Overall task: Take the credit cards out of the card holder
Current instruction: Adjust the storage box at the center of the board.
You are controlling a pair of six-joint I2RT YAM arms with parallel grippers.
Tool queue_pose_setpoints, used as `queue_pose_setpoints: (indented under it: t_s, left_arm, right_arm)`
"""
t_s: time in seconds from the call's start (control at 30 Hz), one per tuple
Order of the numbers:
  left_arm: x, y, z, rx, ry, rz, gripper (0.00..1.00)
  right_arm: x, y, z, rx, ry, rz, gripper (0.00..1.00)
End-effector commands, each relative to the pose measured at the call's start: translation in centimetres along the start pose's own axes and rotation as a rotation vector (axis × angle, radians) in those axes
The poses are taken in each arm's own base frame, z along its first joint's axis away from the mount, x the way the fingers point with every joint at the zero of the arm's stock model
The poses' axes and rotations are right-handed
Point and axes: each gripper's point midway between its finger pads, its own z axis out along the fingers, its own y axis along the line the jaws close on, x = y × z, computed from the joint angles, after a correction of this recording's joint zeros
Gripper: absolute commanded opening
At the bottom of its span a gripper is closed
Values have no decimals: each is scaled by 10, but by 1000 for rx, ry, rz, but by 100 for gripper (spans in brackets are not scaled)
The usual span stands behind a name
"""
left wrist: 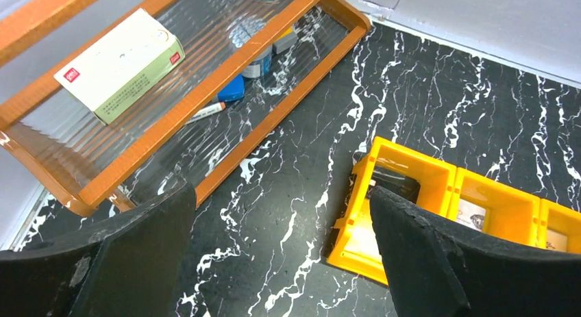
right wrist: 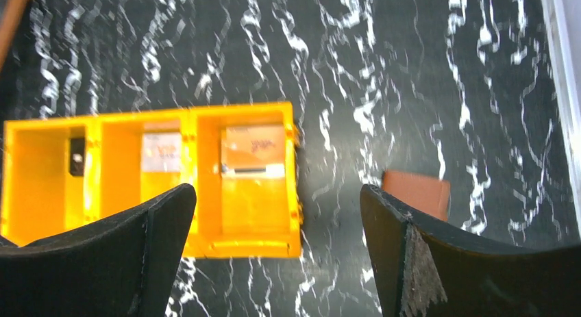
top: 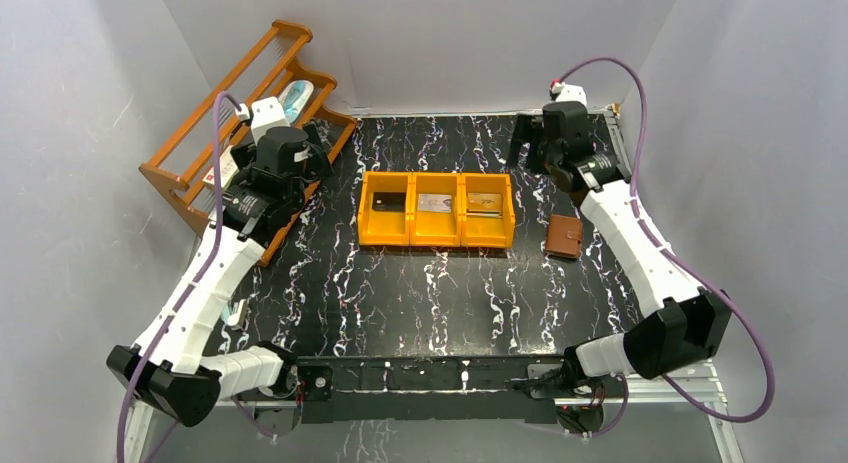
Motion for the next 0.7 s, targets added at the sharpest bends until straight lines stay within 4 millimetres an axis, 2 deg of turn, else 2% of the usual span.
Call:
queue_pose_setpoints:
  t_s: [0.0,0.23,0.33,0.47,0.67]
  left_arm:
    - [10,5,10,28,35,-40,98]
    - [52,24,26,26,190,-74,98]
    - [73,22,28,82,271,-103,98]
    - [103,7,27,217,382,-156,98]
    - [147,-21,11,442,576,-218,98]
  right_arm:
    - [14,-16,-15,27,-23,61,98]
    - [81,-53,-21,134,83,118,98]
    - [104,-58,-23,134,127,127,98]
    - [127,-45,-25,32,190,161,98]
    - [159,-4,-29,-163,305,225,93]
